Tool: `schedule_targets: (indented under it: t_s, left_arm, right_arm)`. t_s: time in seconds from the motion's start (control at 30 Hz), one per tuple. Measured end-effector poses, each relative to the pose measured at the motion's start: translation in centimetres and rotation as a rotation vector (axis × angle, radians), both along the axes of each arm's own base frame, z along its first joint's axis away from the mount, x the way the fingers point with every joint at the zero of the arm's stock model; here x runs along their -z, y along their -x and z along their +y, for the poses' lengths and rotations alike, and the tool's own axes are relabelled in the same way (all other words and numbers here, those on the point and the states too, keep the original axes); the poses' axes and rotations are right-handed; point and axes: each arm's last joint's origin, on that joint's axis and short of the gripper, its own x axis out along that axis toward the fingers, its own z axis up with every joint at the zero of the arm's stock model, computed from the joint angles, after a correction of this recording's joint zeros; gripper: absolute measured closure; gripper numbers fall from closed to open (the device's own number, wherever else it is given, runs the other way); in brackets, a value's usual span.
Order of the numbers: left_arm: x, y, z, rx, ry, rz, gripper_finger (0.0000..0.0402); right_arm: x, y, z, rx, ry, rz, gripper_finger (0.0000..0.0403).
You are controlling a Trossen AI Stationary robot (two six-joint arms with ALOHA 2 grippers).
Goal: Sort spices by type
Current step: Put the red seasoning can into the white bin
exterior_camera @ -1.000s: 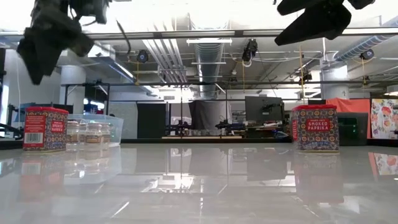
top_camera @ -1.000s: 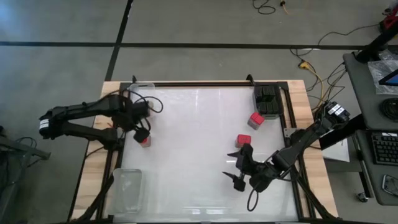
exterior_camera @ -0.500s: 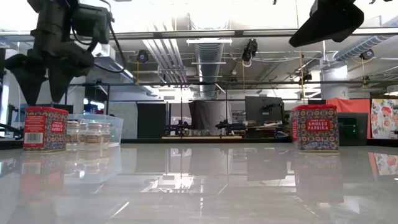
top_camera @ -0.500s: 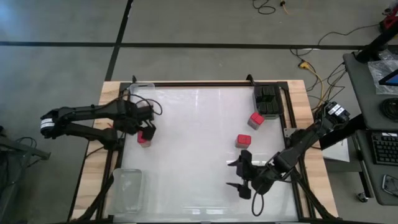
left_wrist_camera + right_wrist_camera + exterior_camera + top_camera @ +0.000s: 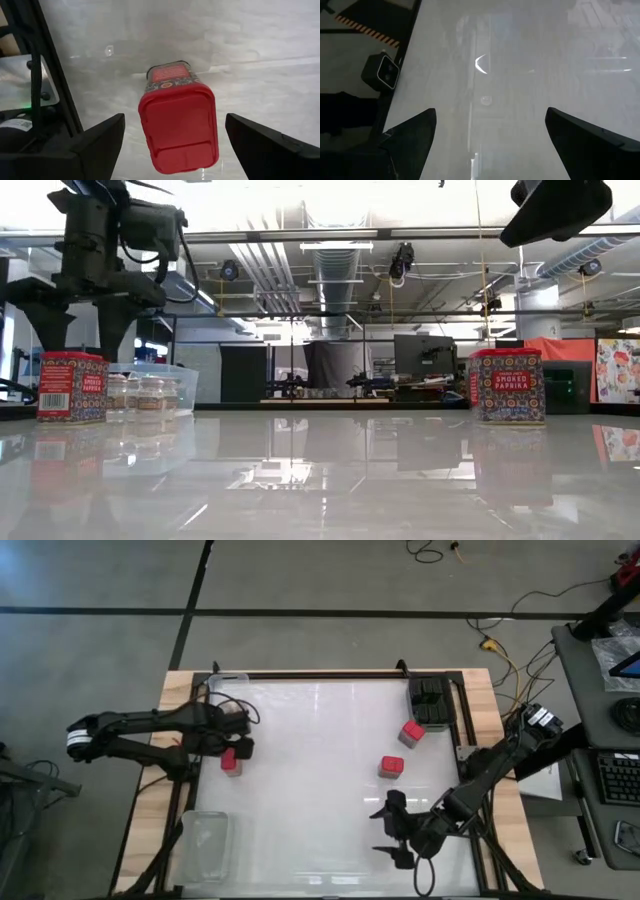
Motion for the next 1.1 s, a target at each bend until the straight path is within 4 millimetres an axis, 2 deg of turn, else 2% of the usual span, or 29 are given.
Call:
schedule_targets:
  t_s: [0.3,0.6,1.1]
  left_arm:
    - [0.9,-1.0,0.2,-0.043,0.025,0.03,0.0073]
    - [1.6,-1.6,-0.2,-0.03,0.075,0.067,0.0098]
    - [1.5,-1.9,-1.5,0.033,0.078,0.062,0.0181]
  right_arm:
    - [0.0,0.2,0.1,-0.044,0.049,0.0,0.0039]
    - [0.2,0.2,0.0,-0.065,0.087,0.011,0.0039]
    - [0.2,0.2,0.0,-0.054,0.074,0.012,0.0039]
